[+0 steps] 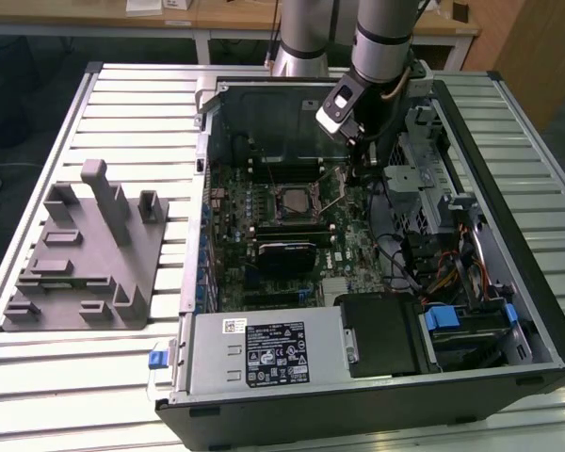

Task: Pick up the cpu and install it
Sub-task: 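Close the cpu cover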

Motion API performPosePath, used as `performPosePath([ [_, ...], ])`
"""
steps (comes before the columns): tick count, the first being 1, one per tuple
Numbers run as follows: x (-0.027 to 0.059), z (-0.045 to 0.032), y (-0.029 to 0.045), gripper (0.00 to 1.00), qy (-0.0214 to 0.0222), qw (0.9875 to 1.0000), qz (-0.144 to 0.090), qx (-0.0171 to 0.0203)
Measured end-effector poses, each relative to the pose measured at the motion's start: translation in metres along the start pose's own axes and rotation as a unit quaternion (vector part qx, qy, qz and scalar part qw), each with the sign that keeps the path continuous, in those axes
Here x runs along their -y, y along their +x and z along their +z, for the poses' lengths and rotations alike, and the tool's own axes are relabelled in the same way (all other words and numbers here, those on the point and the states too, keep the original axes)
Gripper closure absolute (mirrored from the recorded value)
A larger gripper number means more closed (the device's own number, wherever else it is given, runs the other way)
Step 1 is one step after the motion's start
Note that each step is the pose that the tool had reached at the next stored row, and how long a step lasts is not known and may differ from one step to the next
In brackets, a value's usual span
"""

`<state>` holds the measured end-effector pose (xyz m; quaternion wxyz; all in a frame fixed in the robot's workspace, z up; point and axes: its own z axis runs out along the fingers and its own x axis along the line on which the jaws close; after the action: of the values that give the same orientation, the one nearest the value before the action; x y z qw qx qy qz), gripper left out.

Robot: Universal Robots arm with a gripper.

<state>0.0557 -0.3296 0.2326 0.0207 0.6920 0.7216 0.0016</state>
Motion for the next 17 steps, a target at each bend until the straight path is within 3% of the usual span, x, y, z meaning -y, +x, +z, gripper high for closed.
performPosePath([
  [9, 0.0035, 0.0008, 0.0002, 0.89, 0.0002, 1.0, 0.0, -0.0004],
  [17, 0.0383, -0.0003, 0.0016, 0.89, 0.0, 1.0, 0.001, -0.0064],
])
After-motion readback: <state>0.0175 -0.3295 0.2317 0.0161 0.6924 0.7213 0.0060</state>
